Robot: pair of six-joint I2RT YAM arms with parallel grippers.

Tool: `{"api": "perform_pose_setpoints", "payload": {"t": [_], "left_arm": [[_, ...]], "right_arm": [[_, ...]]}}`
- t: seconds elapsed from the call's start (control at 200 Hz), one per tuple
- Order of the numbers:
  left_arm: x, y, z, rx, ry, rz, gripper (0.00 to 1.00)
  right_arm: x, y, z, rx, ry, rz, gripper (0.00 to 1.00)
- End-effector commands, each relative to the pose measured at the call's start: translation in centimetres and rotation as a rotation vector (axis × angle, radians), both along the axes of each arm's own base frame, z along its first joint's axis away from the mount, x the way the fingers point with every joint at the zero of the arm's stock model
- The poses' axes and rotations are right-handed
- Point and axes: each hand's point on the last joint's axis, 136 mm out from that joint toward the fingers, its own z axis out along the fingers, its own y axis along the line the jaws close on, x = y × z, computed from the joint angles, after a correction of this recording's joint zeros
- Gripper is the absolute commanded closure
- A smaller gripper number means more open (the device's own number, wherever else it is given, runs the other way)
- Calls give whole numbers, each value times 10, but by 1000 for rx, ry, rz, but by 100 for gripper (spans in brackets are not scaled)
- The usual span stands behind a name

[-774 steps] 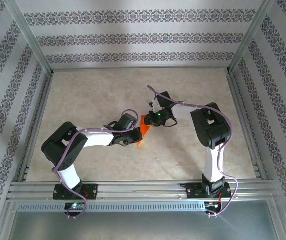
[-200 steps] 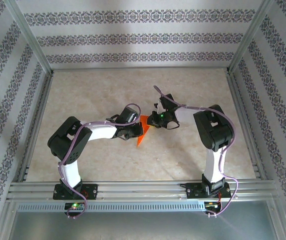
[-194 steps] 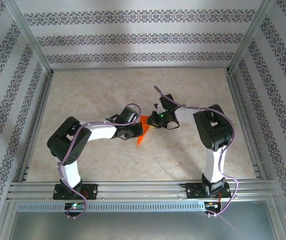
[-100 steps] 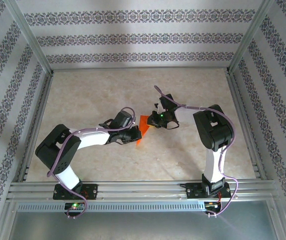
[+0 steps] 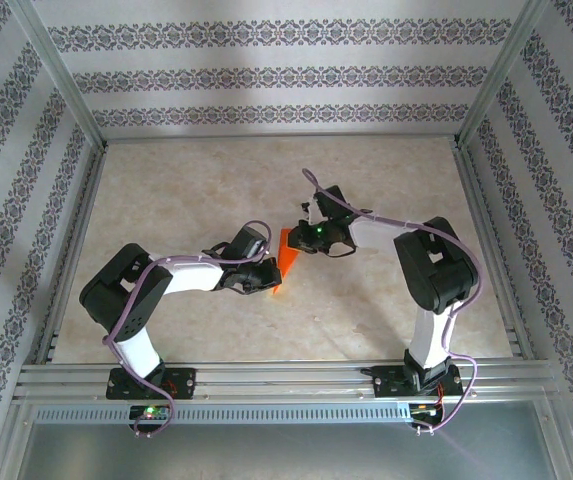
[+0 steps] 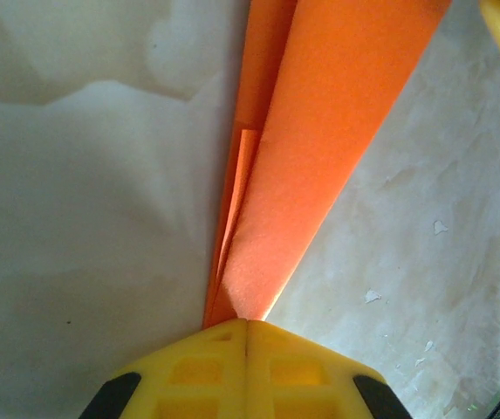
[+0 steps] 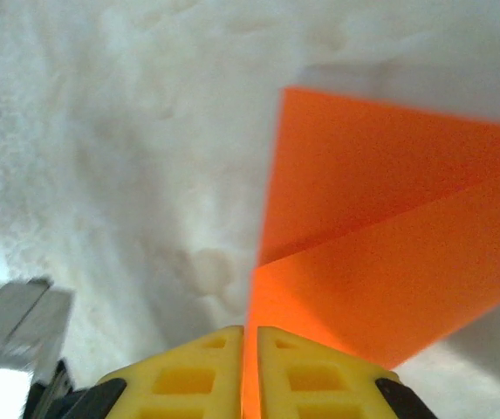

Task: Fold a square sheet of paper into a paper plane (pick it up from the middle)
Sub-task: Fold the wing for the fifth time at the center of the table.

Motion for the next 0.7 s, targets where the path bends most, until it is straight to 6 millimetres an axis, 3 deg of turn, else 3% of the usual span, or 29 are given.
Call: {"api": "perform_pose_setpoints", "payload": {"t": [0.0, 0.185, 0.35, 0.515, 0.695], "left_arm": [[-13, 11, -21, 83, 55, 6, 100], [-13, 13, -22, 92, 58, 9, 100], [-16, 18, -23, 112, 61, 15, 100], [-22, 24, -30, 140, 86, 15, 100], [-31, 38, -46, 196, 107, 27, 100]], "right_arm": [[-25, 8, -11, -31, 22, 41, 87], [-37, 15, -31, -46, 70, 59, 87], [-28, 5, -48, -69, 98, 29, 87], [7, -29, -60, -76, 100, -71, 87], [62, -69, -52, -65, 55, -193, 87]]}}
